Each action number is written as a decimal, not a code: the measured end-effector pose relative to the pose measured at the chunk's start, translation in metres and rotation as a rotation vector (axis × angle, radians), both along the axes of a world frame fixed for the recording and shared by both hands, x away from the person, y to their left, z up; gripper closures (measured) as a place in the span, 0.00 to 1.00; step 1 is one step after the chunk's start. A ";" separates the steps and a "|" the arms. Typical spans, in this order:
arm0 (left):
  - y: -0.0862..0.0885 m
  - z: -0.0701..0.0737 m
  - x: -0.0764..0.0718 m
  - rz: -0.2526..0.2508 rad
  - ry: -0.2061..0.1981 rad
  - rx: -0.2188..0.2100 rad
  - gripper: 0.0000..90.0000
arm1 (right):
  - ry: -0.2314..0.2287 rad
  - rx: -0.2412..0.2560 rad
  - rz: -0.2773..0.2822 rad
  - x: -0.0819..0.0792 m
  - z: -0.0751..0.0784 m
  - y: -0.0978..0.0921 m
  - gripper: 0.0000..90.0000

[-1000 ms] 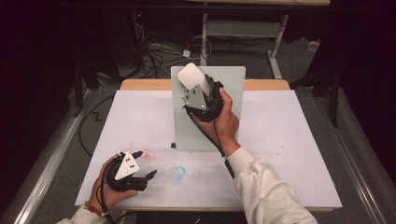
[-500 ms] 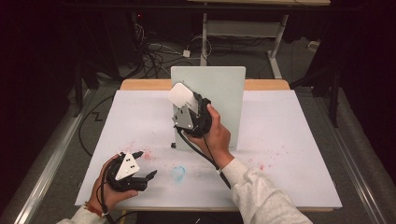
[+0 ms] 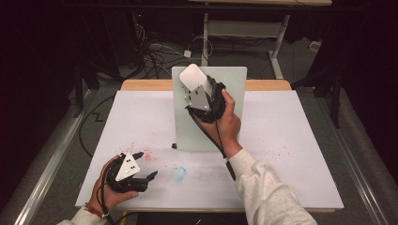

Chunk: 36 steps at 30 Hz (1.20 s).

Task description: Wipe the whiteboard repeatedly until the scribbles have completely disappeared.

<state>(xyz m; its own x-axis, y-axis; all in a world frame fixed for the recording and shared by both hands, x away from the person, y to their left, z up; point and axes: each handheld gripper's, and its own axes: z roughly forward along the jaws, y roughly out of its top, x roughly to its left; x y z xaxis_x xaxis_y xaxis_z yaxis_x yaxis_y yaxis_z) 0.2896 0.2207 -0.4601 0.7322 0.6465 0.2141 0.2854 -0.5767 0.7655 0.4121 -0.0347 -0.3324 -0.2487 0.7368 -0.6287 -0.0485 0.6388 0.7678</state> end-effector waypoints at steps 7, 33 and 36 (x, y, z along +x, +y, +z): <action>-0.001 0.000 0.000 -0.003 0.002 0.005 0.23 | -0.006 -0.078 0.009 -0.009 -0.023 0.015 0.35; -0.002 -0.001 0.000 -0.002 0.003 0.009 0.23 | 0.013 0.017 -0.009 -0.014 -0.035 -0.010 0.35; -0.003 -0.001 0.000 -0.004 0.004 0.010 0.23 | 0.025 0.004 0.008 -0.017 -0.041 -0.003 0.35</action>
<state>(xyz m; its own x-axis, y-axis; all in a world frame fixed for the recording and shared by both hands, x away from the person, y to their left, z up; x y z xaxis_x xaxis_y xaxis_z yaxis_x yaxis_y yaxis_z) 0.2900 0.2179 -0.4610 0.7354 0.6418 0.2175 0.2865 -0.5853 0.7585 0.3954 -0.0373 -0.3737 -0.2702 0.7368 -0.6197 -0.0347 0.6358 0.7711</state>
